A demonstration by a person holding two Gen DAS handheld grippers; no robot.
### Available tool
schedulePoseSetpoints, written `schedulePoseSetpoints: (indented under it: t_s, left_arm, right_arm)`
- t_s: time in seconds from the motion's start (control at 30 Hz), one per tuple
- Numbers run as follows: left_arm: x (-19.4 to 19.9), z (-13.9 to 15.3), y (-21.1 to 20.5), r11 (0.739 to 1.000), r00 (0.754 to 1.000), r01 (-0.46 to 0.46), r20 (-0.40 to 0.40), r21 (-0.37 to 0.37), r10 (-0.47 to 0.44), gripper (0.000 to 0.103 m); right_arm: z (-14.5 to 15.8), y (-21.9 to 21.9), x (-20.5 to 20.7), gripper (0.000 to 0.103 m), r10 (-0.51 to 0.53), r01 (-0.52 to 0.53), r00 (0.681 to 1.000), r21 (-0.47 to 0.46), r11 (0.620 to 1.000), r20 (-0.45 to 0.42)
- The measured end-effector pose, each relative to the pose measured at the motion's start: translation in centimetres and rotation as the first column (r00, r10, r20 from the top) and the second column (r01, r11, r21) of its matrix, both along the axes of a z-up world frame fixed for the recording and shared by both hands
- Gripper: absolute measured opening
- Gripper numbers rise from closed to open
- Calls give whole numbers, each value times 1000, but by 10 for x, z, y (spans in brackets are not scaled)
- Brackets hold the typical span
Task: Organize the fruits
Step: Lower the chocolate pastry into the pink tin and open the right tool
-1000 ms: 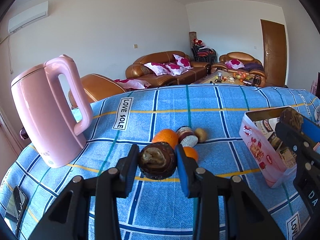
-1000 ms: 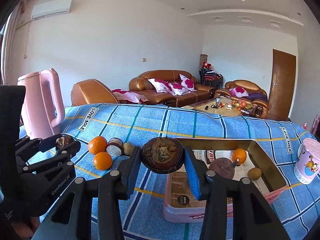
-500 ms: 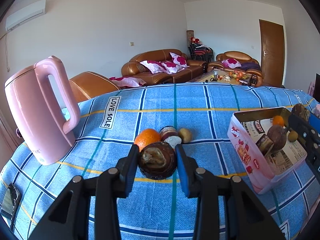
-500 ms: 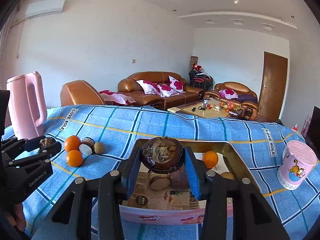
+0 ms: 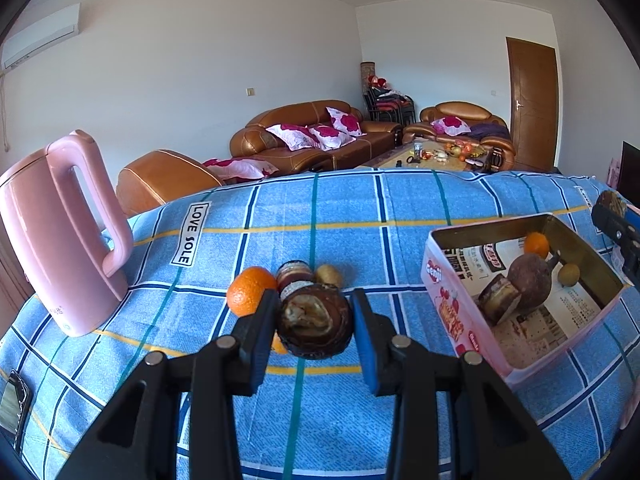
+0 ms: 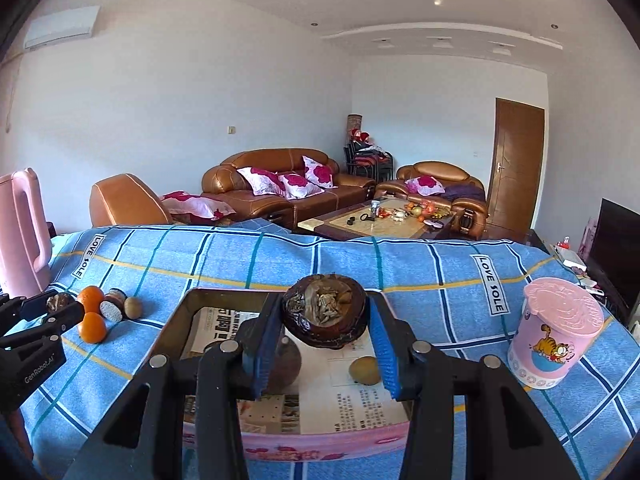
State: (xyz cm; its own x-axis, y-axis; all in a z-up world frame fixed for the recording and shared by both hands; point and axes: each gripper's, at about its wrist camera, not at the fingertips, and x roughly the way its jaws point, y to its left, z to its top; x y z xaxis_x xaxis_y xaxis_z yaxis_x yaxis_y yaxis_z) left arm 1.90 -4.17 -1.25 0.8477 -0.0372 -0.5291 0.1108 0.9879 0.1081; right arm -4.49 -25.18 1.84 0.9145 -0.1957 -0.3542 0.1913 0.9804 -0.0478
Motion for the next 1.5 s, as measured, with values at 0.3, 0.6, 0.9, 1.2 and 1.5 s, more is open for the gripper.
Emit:
schedulePoseSetpoints:
  t_s: [0.3,0.6,0.9,1.2,1.5]
  left_arm:
    - [1,8,-36,997,997,75,15,-7,-74,39]
    - [5,3,-98,981,980,190,-55,-40,-192,39]
    - [7,-11,-120,973,965,232,-119,-22,-233,39]
    - [8,-13,-121,970,961,240,-133,-36,-243,39]
    - [10,-13,-119,971,960,235,-145,-45,-239,39]
  right_arm:
    - [3,-46,-1,45,-107,106,994,40,994,3]
    - [-5,-49,12,45,-62,64,996,21,998,-61]
    - [-16,-42,24,46,17,-7,988,65,998,-154]
    - [-25,-32,29,46,130,-107,969,119,987,-210]
    - [-30,-35,35,46,164,-120,955,184,976,-247]
